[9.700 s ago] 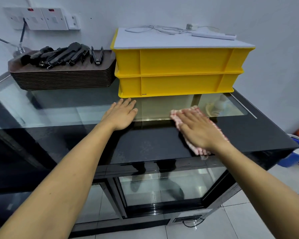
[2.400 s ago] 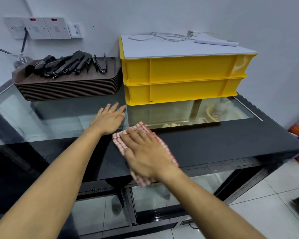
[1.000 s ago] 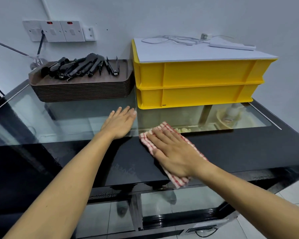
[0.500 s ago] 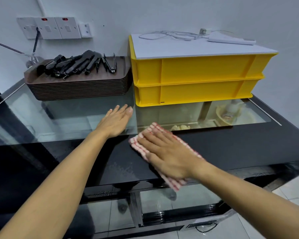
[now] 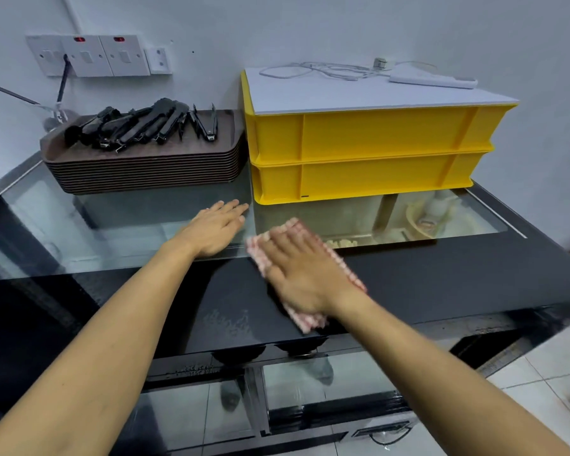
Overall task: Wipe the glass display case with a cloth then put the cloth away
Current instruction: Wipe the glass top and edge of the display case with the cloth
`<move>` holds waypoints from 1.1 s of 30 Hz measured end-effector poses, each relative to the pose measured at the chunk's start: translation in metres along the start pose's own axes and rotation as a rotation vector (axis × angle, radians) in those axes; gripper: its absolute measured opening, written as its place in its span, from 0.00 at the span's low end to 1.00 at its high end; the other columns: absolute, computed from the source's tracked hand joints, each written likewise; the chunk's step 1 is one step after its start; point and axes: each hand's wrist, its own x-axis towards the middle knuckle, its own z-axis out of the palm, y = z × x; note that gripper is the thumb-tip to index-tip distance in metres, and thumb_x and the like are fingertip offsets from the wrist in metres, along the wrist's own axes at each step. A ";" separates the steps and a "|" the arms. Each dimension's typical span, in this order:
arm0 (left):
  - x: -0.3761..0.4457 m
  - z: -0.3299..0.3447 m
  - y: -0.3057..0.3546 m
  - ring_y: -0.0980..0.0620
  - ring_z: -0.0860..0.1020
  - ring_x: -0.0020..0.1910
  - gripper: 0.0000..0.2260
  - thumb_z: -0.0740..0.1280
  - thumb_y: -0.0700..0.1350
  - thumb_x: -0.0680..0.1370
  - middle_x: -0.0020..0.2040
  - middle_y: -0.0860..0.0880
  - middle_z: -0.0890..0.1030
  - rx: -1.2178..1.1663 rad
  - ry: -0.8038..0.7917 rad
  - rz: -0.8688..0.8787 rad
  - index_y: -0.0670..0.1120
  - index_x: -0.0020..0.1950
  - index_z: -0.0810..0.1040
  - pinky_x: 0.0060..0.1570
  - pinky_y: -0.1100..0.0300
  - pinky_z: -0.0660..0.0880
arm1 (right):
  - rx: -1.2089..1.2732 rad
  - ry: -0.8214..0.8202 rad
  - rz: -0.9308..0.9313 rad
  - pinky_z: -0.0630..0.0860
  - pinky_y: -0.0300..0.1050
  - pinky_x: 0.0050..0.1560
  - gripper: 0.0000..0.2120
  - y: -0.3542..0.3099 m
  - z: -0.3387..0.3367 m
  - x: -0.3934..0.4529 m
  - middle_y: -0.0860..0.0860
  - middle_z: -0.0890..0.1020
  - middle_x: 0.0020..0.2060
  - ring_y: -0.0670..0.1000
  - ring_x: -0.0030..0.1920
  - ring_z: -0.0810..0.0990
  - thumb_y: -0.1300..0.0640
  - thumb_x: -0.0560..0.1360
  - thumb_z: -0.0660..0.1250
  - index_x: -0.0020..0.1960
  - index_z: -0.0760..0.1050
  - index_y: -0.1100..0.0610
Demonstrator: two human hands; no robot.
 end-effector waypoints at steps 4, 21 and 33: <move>-0.006 0.001 -0.010 0.47 0.46 0.85 0.24 0.47 0.59 0.88 0.86 0.51 0.49 0.029 0.027 -0.012 0.60 0.85 0.52 0.81 0.47 0.43 | 0.003 -0.018 -0.142 0.30 0.45 0.80 0.31 0.028 -0.005 -0.067 0.41 0.37 0.82 0.43 0.81 0.31 0.34 0.83 0.34 0.84 0.41 0.40; 0.002 -0.002 -0.028 0.49 0.47 0.85 0.25 0.48 0.56 0.88 0.86 0.52 0.50 -0.010 0.031 -0.002 0.53 0.86 0.52 0.81 0.51 0.44 | 0.036 -0.010 -0.065 0.34 0.52 0.82 0.30 -0.048 0.009 0.001 0.49 0.42 0.84 0.53 0.84 0.38 0.41 0.86 0.39 0.86 0.43 0.49; -0.001 0.000 -0.024 0.47 0.47 0.85 0.25 0.47 0.57 0.88 0.86 0.52 0.51 -0.018 0.075 -0.051 0.54 0.86 0.53 0.82 0.50 0.43 | -0.009 0.043 0.362 0.38 0.56 0.83 0.31 0.054 -0.012 0.041 0.54 0.45 0.85 0.56 0.84 0.42 0.41 0.85 0.38 0.86 0.44 0.50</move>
